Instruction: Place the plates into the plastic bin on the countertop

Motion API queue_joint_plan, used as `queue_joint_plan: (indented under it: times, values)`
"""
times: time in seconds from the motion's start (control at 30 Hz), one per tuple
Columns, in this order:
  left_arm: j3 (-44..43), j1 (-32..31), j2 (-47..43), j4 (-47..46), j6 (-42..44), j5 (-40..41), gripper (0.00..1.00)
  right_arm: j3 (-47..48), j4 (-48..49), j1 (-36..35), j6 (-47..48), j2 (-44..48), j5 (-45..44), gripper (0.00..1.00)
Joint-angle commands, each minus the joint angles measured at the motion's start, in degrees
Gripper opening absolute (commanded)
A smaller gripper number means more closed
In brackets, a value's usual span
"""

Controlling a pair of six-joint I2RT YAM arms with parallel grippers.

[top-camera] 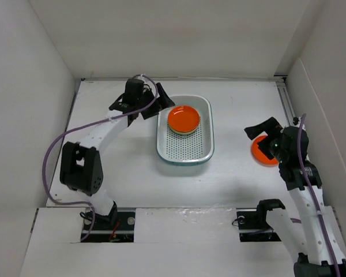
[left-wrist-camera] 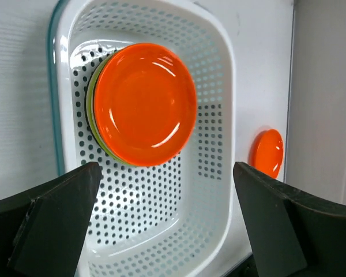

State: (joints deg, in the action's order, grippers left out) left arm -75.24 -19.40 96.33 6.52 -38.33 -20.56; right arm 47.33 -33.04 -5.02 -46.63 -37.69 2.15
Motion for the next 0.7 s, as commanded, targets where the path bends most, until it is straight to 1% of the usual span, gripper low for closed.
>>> queue_joint_plan:
  times: [0.0, 0.03, 0.07, 0.1, 0.13, 0.17, 0.23, 0.27, 0.33, 0.43, 0.5, 0.53, 0.57, 0.6, 0.63, 0.67]
  values:
    - [-2.5, -2.7, -13.1, 4.8, 2.5, 9.7, 1.00, -3.7, -4.4, 3.6, -5.1, -3.3, -6.4, 1.00]
    - [-3.2, -4.1, -14.2, 7.0, 2.6, 12.3, 1.00, -4.9, -4.4, 5.3, -5.1, -3.9, -6.4, 1.00]
    - [-4.5, -4.8, -15.2, 9.1, 2.6, 14.6, 1.00, -7.1, -4.4, 9.5, -5.1, -4.5, -6.4, 1.00]
    - [-4.5, -4.8, -17.0, 12.4, 2.6, 16.3, 1.00, -7.9, -4.4, 11.6, -6.0, -5.7, -5.8, 1.00]
    - [-4.5, -4.8, -18.1, 13.2, 1.9, 16.9, 1.00, -7.9, -3.9, 13.1, -6.8, -6.2, -5.8, 1.00]
    - [-3.1, -4.8, -19.1, 13.3, 1.9, 17.0, 1.00, -8.4, -3.9, 16.4, -7.8, -6.9, -6.5, 1.00]
    - [-1.5, -4.8, -21.6, 14.8, 1.9, 16.3, 1.00, -9.9, -3.9, 20.6, -9.6, -8.4, -7.3, 1.00]
    - [-0.7, -4.8, -22.3, 14.8, 2.7, 16.3, 1.00, -10.7, -3.1, 24.4, -9.6, -9.1, -8.6, 1.00]
    - [1.5, -4.8, -23.6, 16.0, 3.3, 15.8, 1.00, -13.2, -0.8, 27.3, -11.2, -11.2, -9.3, 1.00]
    - [3.3, -4.2, -25.9, 16.0, 4.0, 15.2, 1.00, -13.2, 2.1, 28.8, -12.5, -15.0, -9.2, 0.97]
    - [3.3, -4.2, -26.8, 15.1, 4.0, 12.8, 1.00, -12.6, 2.9, 29.4, -12.5, -18.1, -9.9, 0.94]
    - [3.3, -3.6, -26.8, 14.6, 4.0, 12.0, 1.00, -12.1, 3.7, 30.0, -12.5, -19.9, -9.2, 0.94]
    - [3.3, -2.9, -26.8, 14.0, 4.0, 10.2, 1.00, -12.1, 4.4, 30.0, -13.0, -23.3, -7.9, 0.93]
    - [3.9, -2.3, -26.8, 14.0, 4.0, 9.0, 1.00, -12.1, 5.3, 30.0, -12.3, -24.8, -6.4, 0.91]
    - [4.4, -2.3, -26.8, 13.3, 4.0, 8.1, 1.00, -12.1, 8.3, 30.0, -11.4, -26.1, -5.7, 0.90]
    - [4.4, -1.8, -26.8, 13.3, 4.0, 8.1, 1.00, -12.1, 8.3, 30.0, -11.4, -28.7, -5.7, 0.90]
